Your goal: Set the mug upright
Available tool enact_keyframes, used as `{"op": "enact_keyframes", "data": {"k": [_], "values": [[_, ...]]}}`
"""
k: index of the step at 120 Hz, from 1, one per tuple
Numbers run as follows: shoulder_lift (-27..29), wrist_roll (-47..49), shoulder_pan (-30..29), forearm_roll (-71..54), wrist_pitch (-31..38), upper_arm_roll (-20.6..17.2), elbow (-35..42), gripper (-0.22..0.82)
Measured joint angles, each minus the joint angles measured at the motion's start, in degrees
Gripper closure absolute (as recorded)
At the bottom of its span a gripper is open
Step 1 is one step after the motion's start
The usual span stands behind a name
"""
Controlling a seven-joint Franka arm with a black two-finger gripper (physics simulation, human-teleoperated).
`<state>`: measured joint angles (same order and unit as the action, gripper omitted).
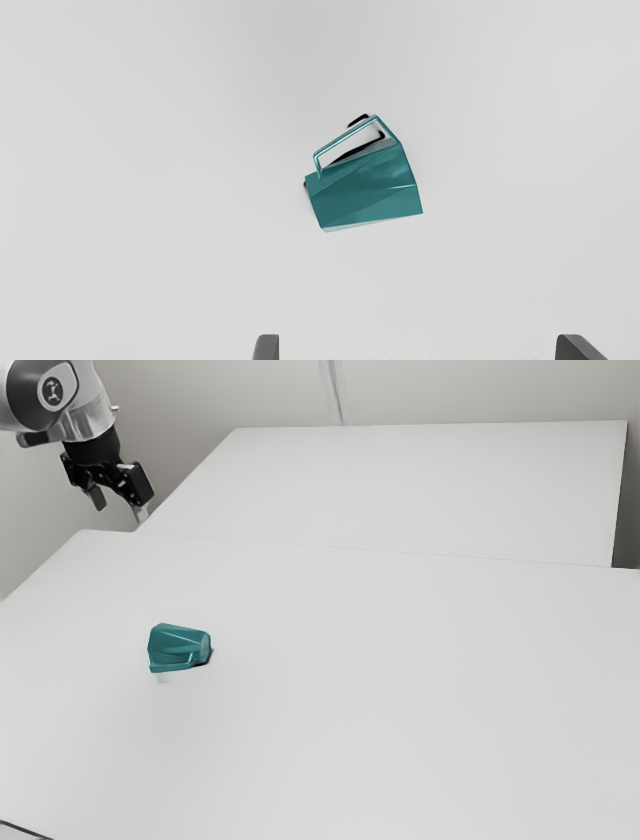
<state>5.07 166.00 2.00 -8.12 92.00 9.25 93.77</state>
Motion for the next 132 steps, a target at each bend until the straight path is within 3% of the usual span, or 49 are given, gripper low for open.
{"op": "enact_keyframes", "data": {"k": [37, 54, 101, 132], "values": [[4.24, 0.00, -2.06, 0.28, 0.37, -0.19, 6.57, 0.00], [4.93, 0.00, -8.41, 7.58, 1.73, -0.12, 12.42, 0.00], [4.74, 0.00, -20.87, 23.32, 7.58, -0.43, 28.06, 0.00], [0.35, 0.00, -24.22, 29.01, 12.94, -0.47, 30.44, 0.00]]}}
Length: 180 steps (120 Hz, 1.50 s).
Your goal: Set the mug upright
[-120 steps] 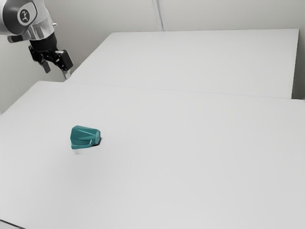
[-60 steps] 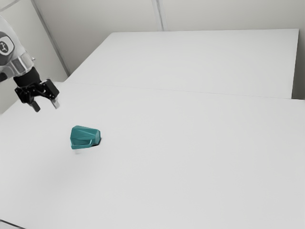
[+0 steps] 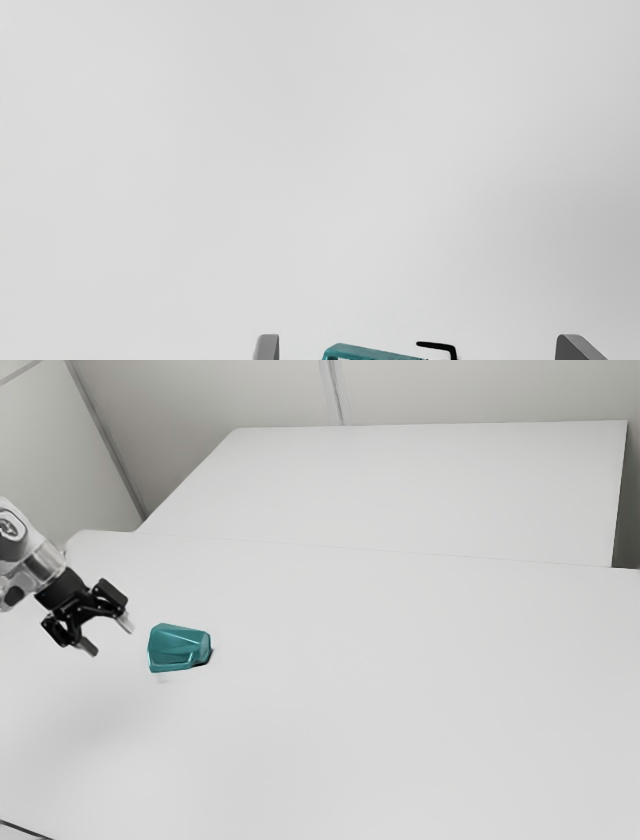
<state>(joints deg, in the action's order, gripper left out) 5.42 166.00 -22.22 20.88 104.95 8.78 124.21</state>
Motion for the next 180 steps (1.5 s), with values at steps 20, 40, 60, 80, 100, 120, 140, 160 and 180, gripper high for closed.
{"op": "enact_keyframes", "data": {"k": [20, 40, 60, 80, 100, 120, 140, 160, 180], "values": [[-5.05, 0.00, -1.70, 7.51, 4.34, 0.02, -0.22, 0.00], [-8.94, 0.00, -2.37, 15.08, 8.44, 0.09, -0.52, 0.00], [-11.76, 0.00, -1.47, 19.65, 11.04, 0.09, -2.16, 0.00], [-15.41, 0.00, -1.54, 23.67, 12.76, 0.17, -4.32, 0.00], [-17.64, 0.00, -1.51, 26.62, 13.69, 0.18, -4.78, 0.00], [-19.85, 0.00, -1.14, 28.50, 14.40, 0.18, -6.79, 0.00], [-21.06, 0.00, -0.70, 30.39, 15.14, 0.14, -6.98, 0.00], [-21.81, 0.00, 0.55, 33.40, 15.99, 0.05, -6.95, 0.00], [-22.14, 0.00, 0.68, 34.63, 16.40, 0.02, -6.87, 0.21]]}}
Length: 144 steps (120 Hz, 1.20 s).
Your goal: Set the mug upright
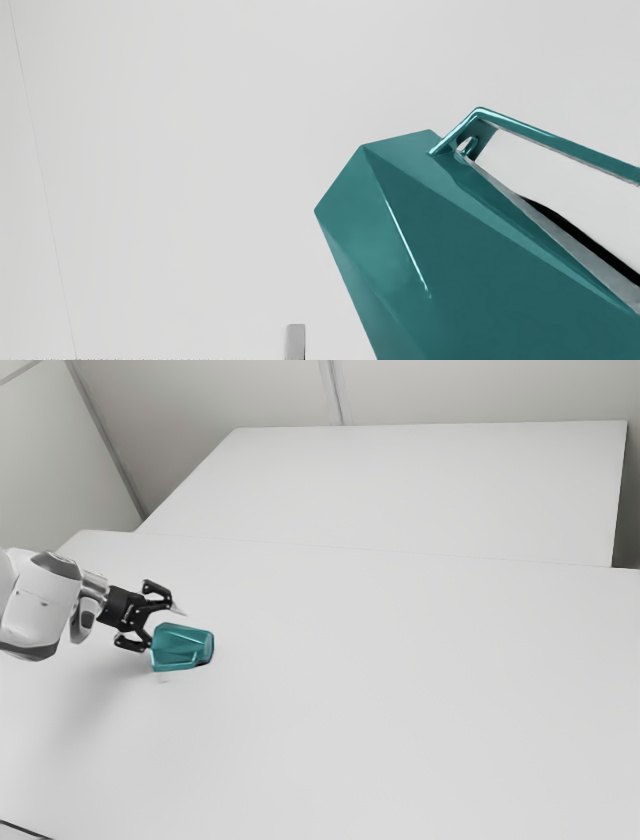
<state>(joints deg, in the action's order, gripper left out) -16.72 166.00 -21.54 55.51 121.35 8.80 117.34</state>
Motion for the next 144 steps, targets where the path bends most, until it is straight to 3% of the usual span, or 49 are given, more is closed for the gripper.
{"op": "enact_keyframes", "data": {"k": [17, 38, 92, 116, 144], "values": [[0.16, 0.00, 0.64, 0.24, 0.20, 0.00, 0.01, 0.53], [1.29, -0.01, 1.96, 0.52, 0.44, -0.42, -0.21, 0.70], [4.37, -0.01, 4.28, -5.47, 1.90, -3.16, -1.70, 0.78], [10.24, -0.01, 6.67, -25.67, 2.21, -6.51, -1.23, 0.78], [14.69, -0.01, 13.48, -49.73, 3.34, -9.35, 0.53, 0.79]]}}
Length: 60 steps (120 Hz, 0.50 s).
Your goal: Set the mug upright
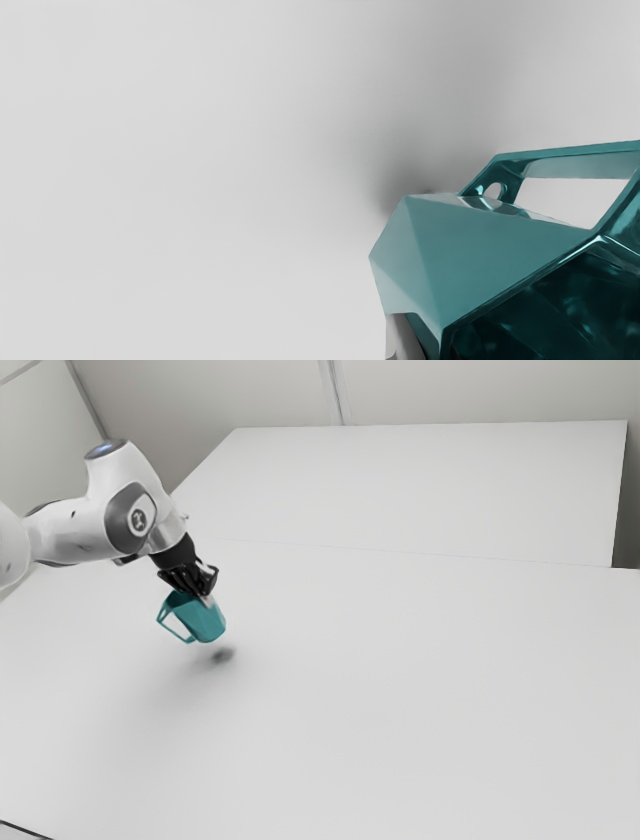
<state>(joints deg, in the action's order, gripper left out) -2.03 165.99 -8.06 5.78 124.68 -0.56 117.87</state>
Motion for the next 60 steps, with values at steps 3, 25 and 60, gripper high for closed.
{"op": "enact_keyframes", "data": {"k": [3, 25, 60], "values": [[0.17, 0.00, 0.71, -1.64, 0.33, -0.27, 0.28, 0.79], [0.94, 0.00, 4.76, -8.02, 3.63, -2.35, 3.49, 0.79], [1.35, 0.00, 7.46, -9.66, 5.54, -5.64, 7.22, 0.79]]}}
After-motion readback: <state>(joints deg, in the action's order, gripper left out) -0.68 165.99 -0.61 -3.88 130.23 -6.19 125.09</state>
